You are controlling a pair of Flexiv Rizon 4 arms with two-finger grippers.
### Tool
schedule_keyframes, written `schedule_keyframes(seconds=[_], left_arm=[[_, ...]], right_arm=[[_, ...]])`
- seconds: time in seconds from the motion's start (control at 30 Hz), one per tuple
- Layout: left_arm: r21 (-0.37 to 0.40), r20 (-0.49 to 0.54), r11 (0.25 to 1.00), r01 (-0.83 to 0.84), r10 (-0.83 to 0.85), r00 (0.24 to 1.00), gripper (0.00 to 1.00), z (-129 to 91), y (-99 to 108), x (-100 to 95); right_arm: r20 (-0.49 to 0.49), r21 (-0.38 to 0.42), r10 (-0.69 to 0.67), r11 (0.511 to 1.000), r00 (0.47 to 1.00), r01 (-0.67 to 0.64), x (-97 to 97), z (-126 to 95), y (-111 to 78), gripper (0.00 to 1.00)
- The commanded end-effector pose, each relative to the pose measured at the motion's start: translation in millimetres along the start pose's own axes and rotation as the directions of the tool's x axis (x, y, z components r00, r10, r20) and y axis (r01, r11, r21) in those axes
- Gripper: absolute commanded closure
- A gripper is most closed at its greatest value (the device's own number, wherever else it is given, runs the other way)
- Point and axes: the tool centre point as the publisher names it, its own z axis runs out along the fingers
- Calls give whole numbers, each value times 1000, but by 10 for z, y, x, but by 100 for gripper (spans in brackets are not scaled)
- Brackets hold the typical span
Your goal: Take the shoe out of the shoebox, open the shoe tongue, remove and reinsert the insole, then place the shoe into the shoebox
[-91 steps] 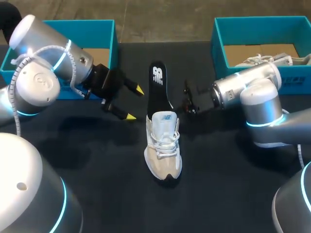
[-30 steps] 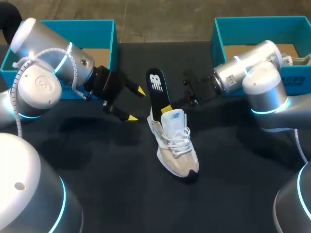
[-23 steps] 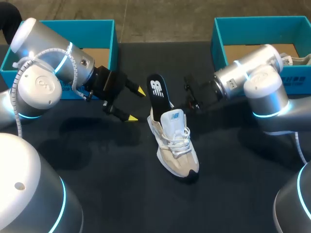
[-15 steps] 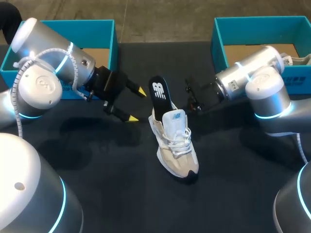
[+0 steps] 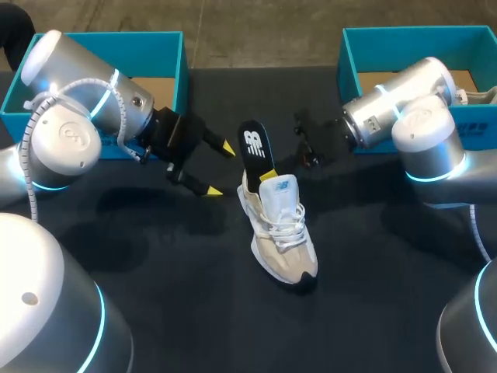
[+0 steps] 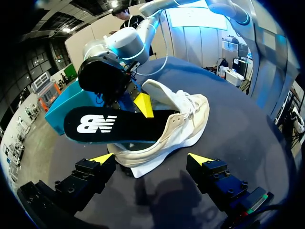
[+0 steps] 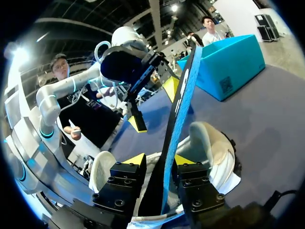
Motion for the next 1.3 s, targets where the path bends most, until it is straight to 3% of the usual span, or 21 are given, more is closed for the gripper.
schedule_keyframes(seconds=[0.03, 0.2, 0.3, 0.63, 0.93, 1.0, 1.07, 1.3], left_arm=[[-3, 3, 1000, 3, -3, 1000, 0, -6, 7, 16], [-8, 10, 1000, 7, -7, 1000, 0, -34, 11, 32], [-10, 13, 1000, 8, -8, 1000, 0, -51, 11, 38], [-19, 14, 1000, 16, -16, 1000, 0, -73, 11, 42], [-20, 15, 1000, 13, -13, 1000, 0, -74, 26, 9], [-18, 14, 1000, 12, -11, 1000, 0, -71, 27, 7], [-15, 12, 1000, 10, -10, 1000, 0, -59, 26, 10], [-10, 10, 1000, 8, -8, 1000, 0, -52, 27, 17]], right_arm=[[-24, 16, -3, 1000, 1000, 3, -73, 35, 61, 68], [-46, 29, 3, 1000, 999, -1, -136, 47, 63, 80], [-65, 40, 15, 999, 998, -12, -161, 32, 44, 100], [-142, 130, 98, 988, 985, -79, -123, 47, -196, 100], [-154, 178, 115, 980, 981, -87, -64, 85, -219, 100], [-141, 172, 101, 982, 985, -77, -50, 72, -176, 79], [-127, 167, 86, 984, 988, -64, -39, 60, -125, 65], [-97, 165, 52, 986, 994, -36, -17, 29, -11, 62]])
